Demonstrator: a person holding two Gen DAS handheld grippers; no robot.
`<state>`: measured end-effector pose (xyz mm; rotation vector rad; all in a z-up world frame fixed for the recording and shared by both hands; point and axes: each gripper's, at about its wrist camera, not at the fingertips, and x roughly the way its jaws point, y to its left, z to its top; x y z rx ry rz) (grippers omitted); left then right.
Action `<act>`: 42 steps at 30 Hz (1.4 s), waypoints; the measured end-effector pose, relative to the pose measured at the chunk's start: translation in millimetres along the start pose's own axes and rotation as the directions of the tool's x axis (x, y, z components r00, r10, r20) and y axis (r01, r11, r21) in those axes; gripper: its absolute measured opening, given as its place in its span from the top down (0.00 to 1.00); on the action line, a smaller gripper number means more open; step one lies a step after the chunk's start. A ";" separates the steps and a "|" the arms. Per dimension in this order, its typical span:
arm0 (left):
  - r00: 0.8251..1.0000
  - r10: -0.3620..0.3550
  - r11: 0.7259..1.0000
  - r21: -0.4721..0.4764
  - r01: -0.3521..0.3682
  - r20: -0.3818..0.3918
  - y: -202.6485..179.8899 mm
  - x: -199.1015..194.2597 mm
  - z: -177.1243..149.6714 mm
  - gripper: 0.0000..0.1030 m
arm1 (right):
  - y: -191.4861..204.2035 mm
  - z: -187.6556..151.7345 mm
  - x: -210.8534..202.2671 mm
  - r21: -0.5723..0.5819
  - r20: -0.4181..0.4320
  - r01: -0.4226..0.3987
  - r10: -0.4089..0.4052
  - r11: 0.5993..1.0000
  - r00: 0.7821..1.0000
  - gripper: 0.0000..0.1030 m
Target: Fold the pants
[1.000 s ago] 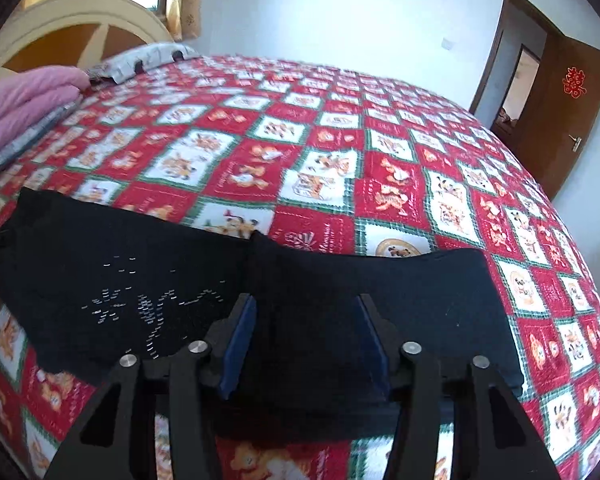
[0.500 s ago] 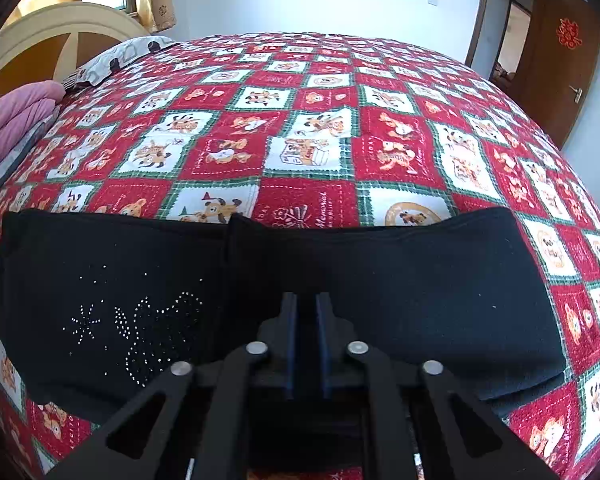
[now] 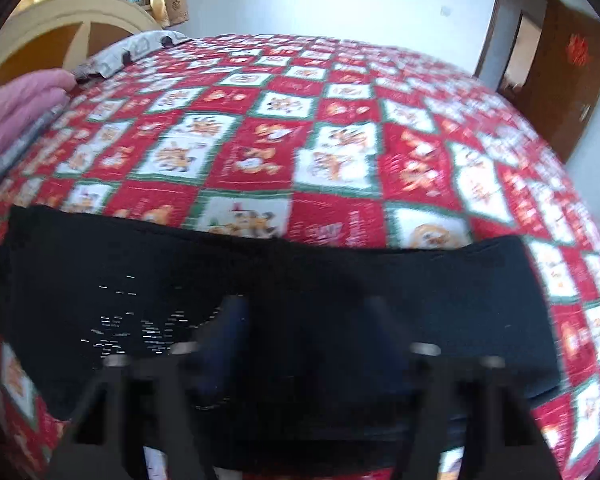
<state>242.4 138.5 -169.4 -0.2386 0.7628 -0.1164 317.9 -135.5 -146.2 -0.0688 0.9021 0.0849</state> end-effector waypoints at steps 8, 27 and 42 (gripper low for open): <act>1.000 -0.006 1.000 -0.003 0.006 0.000 0.2 -0.4 -0.5 0.45 | 7.1 -8.5 17.0 -0.022 -0.035 0.053 -0.054 0.998 0.998 0.88; 0.988 -0.157 0.983 -0.099 0.156 -0.003 9.7 -18.9 14.0 0.82 | 18.4 -22.1 -19.2 -0.103 0.025 -0.031 0.034 0.994 0.999 0.32; 0.973 -0.210 0.972 -0.091 0.218 0.091 -33.6 -54.2 45.9 0.85 | -118.4 -84.2 -64.3 0.220 0.102 -0.045 0.023 0.974 0.995 0.32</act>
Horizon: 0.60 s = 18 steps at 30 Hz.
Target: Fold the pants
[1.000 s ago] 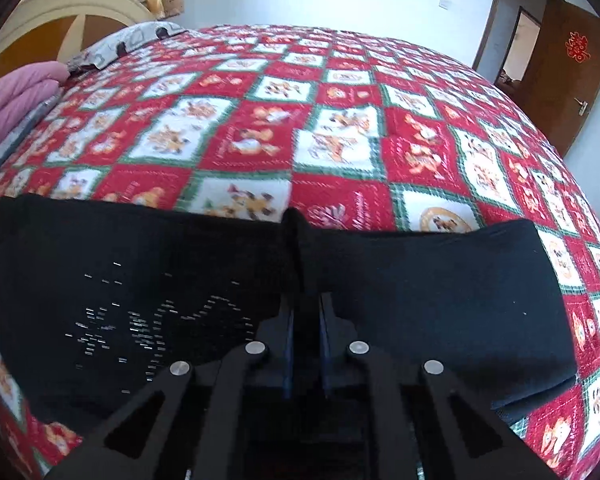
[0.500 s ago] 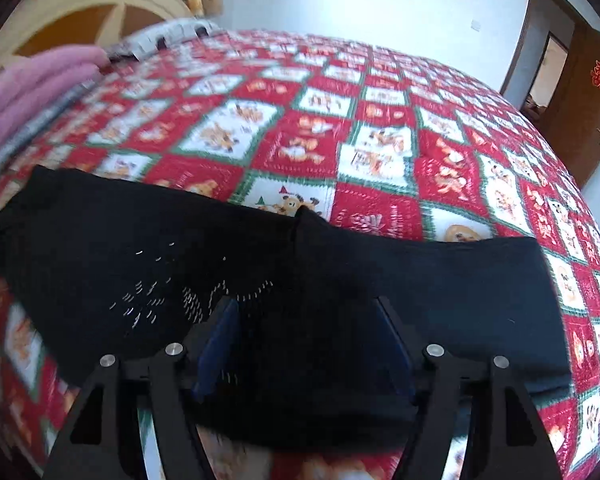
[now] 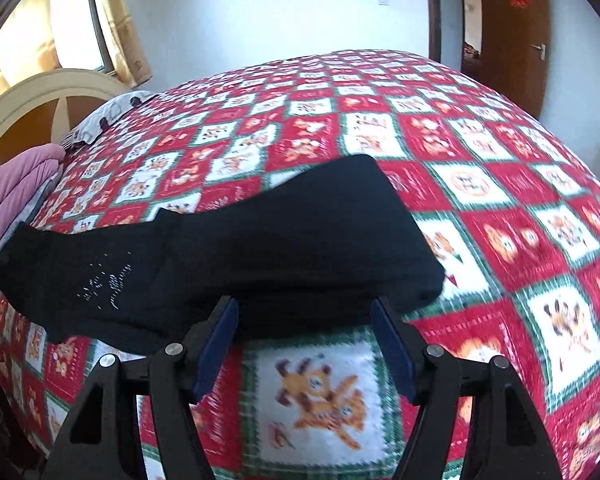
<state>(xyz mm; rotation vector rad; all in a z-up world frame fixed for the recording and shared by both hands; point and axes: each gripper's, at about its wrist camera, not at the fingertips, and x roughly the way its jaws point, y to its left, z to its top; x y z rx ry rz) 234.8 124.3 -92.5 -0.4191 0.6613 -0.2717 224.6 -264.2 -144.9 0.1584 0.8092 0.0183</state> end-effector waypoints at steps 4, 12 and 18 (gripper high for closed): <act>0.997 -0.065 0.996 0.069 0.062 0.040 -46.1 -10.9 18.0 0.85 | -7.2 -4.8 1.4 0.034 0.015 -0.024 0.023 0.999 1.000 0.32; 0.978 -0.208 0.950 0.241 0.199 0.010 -169.7 8.0 45.7 0.85 | -24.7 -7.5 -8.0 0.059 0.073 -0.025 0.020 0.998 0.997 0.32; 0.960 -0.258 0.887 0.366 0.282 -0.112 -263.7 58.1 30.3 0.85 | -54.7 -13.4 -13.5 0.137 0.103 -0.021 0.007 0.990 0.995 0.32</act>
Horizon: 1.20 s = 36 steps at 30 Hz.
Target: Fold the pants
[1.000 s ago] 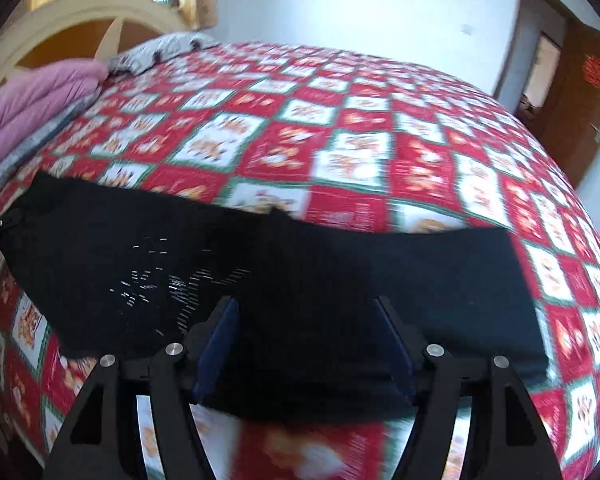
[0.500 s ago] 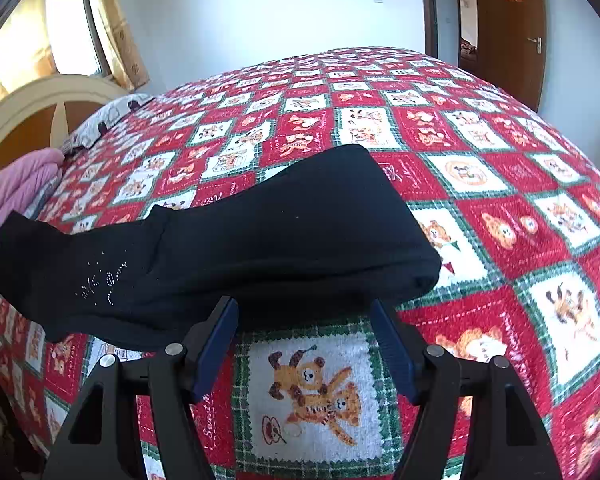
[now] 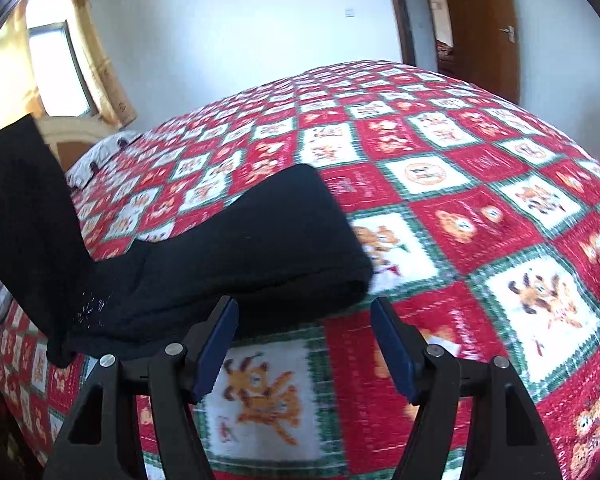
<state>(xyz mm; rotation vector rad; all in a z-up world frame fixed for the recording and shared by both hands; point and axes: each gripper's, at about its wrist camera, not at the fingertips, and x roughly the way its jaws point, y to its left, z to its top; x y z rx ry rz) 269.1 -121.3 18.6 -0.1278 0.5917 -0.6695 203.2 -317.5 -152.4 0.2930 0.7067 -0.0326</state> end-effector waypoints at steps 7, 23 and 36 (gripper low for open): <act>0.992 -0.015 0.989 0.145 0.033 -0.124 -73.7 90.1 -16.3 0.85 | -39.0 -1.1 -0.8 0.155 0.037 0.016 -0.022 0.988 0.999 0.32; 0.990 -0.034 0.964 0.255 0.069 -0.138 -96.1 99.2 -72.9 0.32 | -70.5 9.8 -16.6 0.235 0.120 -0.001 -0.028 0.972 0.992 0.32; 0.978 0.147 0.988 0.073 -0.138 -0.151 18.0 48.1 -137.0 0.19 | -10.1 50.7 11.3 0.093 0.015 -0.066 0.065 0.993 0.998 0.38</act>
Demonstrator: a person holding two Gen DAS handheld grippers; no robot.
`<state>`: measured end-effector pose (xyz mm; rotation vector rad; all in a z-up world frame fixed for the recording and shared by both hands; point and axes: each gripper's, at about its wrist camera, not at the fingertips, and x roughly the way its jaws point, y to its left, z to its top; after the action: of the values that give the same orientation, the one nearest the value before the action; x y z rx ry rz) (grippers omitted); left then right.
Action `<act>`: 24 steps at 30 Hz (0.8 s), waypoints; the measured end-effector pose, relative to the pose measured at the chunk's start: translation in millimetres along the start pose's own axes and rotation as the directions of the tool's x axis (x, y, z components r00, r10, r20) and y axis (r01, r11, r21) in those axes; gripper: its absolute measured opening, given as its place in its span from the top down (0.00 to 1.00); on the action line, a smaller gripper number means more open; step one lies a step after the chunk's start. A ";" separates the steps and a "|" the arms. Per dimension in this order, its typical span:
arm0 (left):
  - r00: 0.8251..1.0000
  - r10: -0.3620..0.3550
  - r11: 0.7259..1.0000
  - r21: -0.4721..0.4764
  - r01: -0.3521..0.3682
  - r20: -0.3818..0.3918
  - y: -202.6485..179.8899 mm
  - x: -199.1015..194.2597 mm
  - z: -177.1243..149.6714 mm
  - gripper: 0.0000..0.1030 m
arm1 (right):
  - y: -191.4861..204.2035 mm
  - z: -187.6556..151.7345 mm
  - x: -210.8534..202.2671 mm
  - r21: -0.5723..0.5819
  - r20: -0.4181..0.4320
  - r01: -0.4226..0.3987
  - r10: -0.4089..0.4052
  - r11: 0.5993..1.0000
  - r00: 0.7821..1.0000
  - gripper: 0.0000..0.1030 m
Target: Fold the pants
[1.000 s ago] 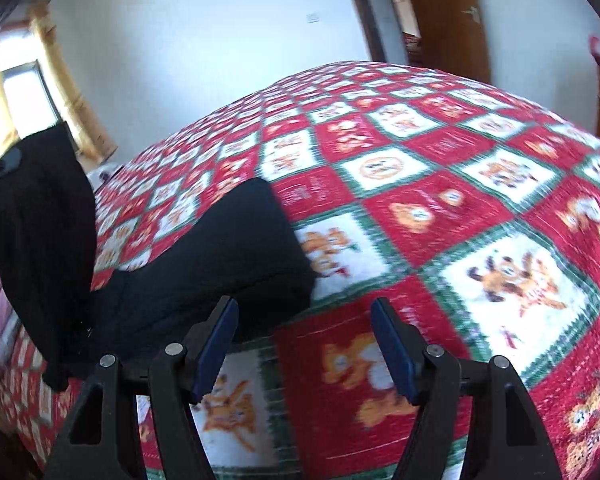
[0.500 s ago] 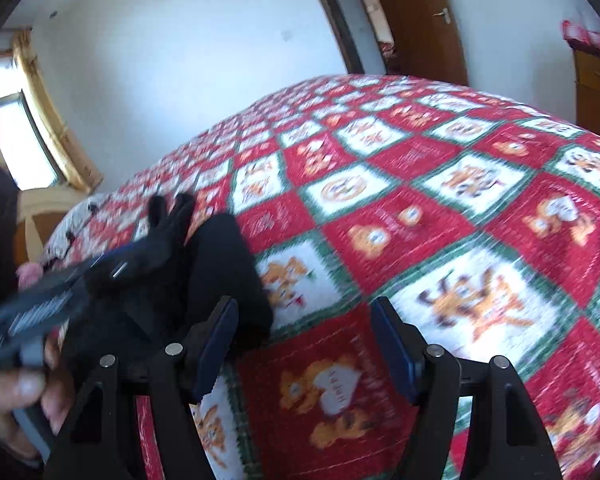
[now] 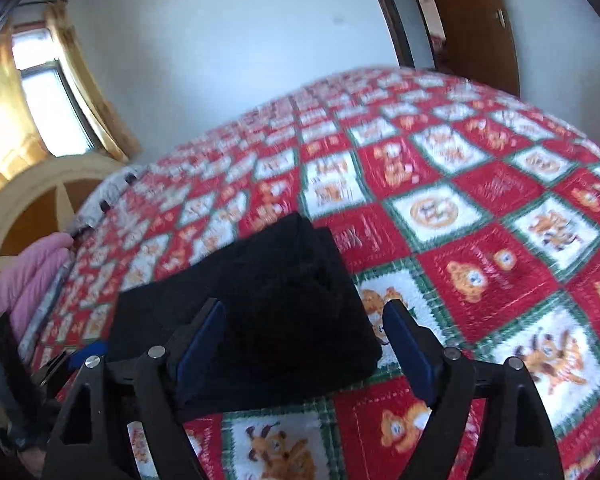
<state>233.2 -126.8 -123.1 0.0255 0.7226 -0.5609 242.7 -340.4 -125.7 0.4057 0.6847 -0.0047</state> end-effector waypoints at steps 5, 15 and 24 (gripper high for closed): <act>1.000 0.008 0.999 -0.038 -0.009 -0.027 7.4 -10.1 -29.2 0.19 | -23.2 -7.8 21.8 0.063 -0.078 -0.025 0.030 0.998 0.997 0.86; 0.991 0.092 0.996 0.007 -0.092 -0.101 -10.1 5.0 -44.4 0.32 | -27.1 -7.7 26.0 0.042 -0.038 0.009 -0.007 0.999 0.999 0.86; 0.994 0.033 0.994 -0.097 -0.042 -0.100 -15.7 5.3 -42.9 0.54 | -33.9 -13.1 27.2 0.057 -0.024 -0.014 0.015 0.998 1.000 0.85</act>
<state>202.1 -133.7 -156.3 -0.0256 0.8437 -0.4897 251.2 -363.4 -164.0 0.4656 0.7073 -0.0054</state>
